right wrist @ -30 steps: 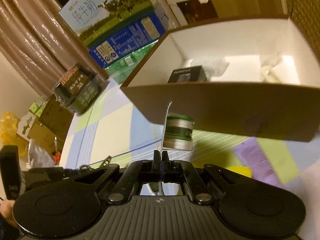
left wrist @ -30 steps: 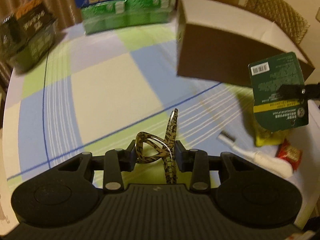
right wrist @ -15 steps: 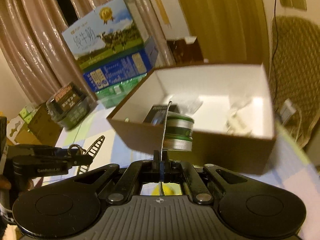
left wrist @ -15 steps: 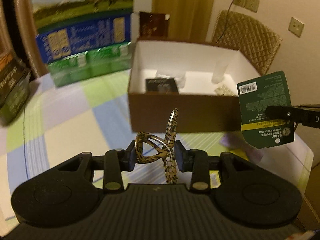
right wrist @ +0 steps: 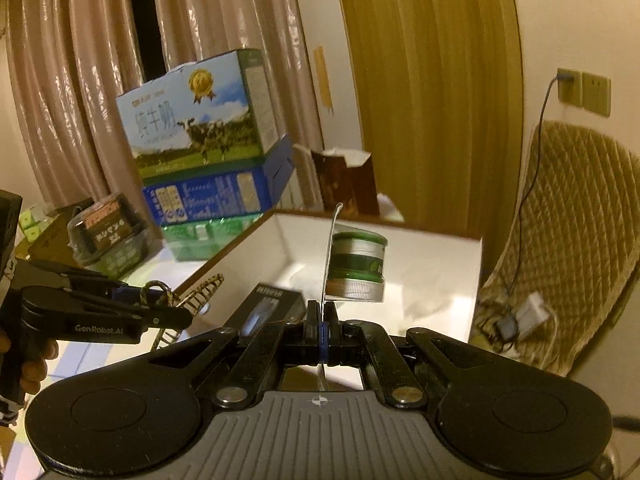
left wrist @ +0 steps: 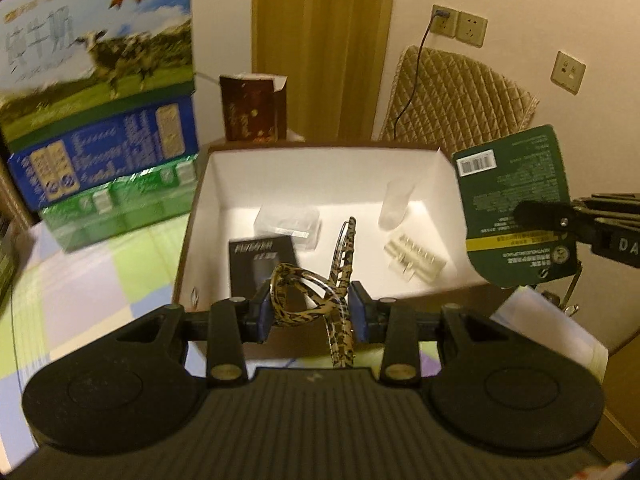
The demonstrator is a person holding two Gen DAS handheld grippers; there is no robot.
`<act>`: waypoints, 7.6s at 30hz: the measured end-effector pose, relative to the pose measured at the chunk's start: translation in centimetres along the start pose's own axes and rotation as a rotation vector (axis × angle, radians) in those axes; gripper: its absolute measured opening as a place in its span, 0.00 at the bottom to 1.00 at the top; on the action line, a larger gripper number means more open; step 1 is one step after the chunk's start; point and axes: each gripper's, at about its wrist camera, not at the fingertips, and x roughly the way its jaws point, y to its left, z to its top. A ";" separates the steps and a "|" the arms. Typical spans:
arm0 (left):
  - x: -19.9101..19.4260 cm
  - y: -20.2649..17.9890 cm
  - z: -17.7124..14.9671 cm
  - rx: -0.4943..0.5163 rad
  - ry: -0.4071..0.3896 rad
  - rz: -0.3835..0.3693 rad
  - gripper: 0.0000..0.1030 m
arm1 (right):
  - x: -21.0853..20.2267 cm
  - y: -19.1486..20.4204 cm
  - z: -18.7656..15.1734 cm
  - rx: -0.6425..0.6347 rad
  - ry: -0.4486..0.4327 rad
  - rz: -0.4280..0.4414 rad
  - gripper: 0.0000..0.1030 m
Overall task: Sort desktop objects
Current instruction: 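Carry both items into the brown box and open the left tool to drop the claw, then lower the green card package into the box and open the right tool, then withdraw both tools from the box toward the toothbrush and yellow packet, then grasp the white toothbrush by its handle with the left tool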
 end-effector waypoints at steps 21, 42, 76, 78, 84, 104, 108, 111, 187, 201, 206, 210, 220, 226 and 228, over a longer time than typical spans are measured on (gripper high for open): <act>10.1 -2.2 5.1 -0.053 0.101 0.007 0.32 | 8.1 -6.1 2.1 -0.003 0.123 -0.012 0.00; 17.4 -3.0 3.7 -0.054 0.298 0.064 0.33 | 11.4 -7.6 1.1 0.006 0.266 0.052 0.00; 14.9 1.7 3.3 -0.122 0.271 0.147 0.50 | 15.3 -3.3 0.7 -0.338 0.288 -0.037 0.00; 14.9 1.9 3.3 -0.127 0.273 0.148 0.51 | 15.6 -2.2 0.0 -0.468 0.262 -0.066 0.00; 14.3 2.5 3.0 -0.133 0.275 0.148 0.55 | 15.6 -1.9 -1.6 -0.512 0.280 -0.030 0.64; 13.3 1.8 2.8 -0.112 0.285 0.172 0.85 | 13.5 -6.2 0.9 -0.051 0.352 0.024 0.98; 12.9 1.6 2.9 -0.110 0.283 0.172 0.86 | 12.8 -6.2 1.0 -0.035 0.353 0.018 0.98; 12.4 1.3 2.8 -0.108 0.283 0.175 0.90 | 12.3 -6.2 1.1 -0.008 0.359 0.005 0.98; -2.5 -6.4 -16.7 -0.231 0.411 0.131 0.89 | -3.6 -0.8 -14.5 0.097 0.471 -0.087 0.98; 2.1 -5.0 -14.9 -0.308 0.387 0.142 0.76 | -2.5 -4.0 -14.9 0.125 0.490 -0.150 0.98; 4.2 -4.4 -14.9 -0.324 0.413 0.144 0.72 | -2.1 -4.7 -14.9 0.134 0.497 -0.159 0.98; 5.1 -4.3 -15.5 -0.284 0.425 0.171 0.59 | -1.9 -5.2 -15.0 0.141 0.505 -0.166 0.98; 3.5 -2.1 -16.5 -0.205 0.395 0.203 0.18 | -0.9 -4.2 -14.5 0.131 0.483 -0.101 0.98; 1.2 0.6 -17.9 -0.261 0.401 0.260 0.18 | 0.5 -2.0 -13.4 0.034 0.450 -0.006 0.98; 0.6 1.5 -18.4 -0.288 0.402 0.278 0.18 | 1.2 -1.0 -12.8 -0.026 0.434 0.035 0.98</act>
